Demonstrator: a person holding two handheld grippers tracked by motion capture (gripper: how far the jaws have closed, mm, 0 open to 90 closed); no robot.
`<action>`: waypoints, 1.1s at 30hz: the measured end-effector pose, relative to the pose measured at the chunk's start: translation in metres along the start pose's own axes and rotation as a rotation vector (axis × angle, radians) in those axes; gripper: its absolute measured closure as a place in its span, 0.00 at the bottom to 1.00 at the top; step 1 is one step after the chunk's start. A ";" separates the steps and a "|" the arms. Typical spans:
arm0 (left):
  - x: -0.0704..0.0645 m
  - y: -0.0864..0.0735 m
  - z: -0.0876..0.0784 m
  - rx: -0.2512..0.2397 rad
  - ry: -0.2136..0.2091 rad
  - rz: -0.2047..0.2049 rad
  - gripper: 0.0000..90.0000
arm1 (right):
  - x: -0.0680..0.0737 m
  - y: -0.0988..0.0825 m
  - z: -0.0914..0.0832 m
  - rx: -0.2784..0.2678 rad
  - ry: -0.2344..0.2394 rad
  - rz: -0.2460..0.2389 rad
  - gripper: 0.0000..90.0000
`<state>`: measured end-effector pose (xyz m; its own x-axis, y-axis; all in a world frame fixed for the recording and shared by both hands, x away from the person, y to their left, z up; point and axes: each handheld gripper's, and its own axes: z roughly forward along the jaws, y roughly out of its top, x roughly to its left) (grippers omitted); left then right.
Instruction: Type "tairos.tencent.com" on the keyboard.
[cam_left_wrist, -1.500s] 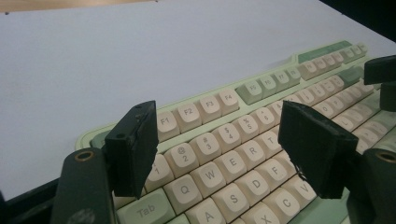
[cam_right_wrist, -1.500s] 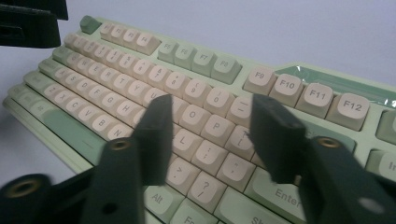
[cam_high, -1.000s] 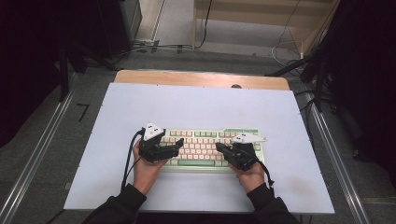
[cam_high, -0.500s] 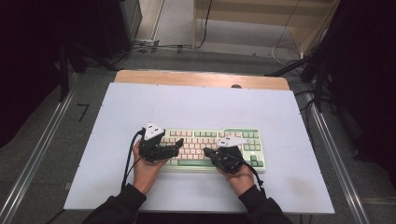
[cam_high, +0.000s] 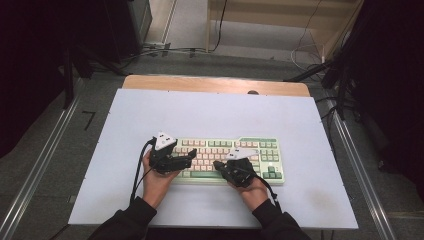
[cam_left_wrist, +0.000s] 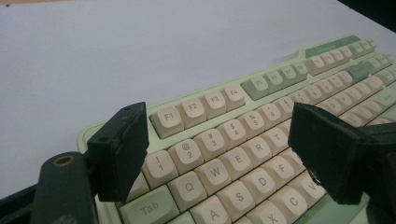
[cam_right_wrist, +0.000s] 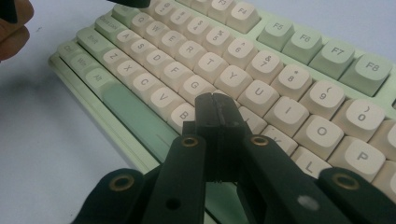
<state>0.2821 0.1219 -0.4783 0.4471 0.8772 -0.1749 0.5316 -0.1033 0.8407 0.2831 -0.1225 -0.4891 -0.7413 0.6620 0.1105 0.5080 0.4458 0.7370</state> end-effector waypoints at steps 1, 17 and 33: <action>0.000 0.000 0.000 0.000 0.000 -0.001 0.23 | 0.000 0.000 0.000 -0.001 0.001 0.002 0.97; 0.000 -0.001 0.001 0.008 0.000 -0.001 0.23 | 0.001 -0.001 0.001 -0.006 -0.005 -0.003 0.97; 0.000 -0.001 0.001 0.010 0.002 -0.002 0.23 | 0.001 -0.001 0.001 -0.007 -0.007 -0.003 0.97</action>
<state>0.2825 0.1214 -0.4798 0.4450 0.8781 -0.1757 0.5397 -0.1064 0.8351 0.2822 -0.1214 -0.4907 -0.7398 0.6649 0.1033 0.5022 0.4435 0.7423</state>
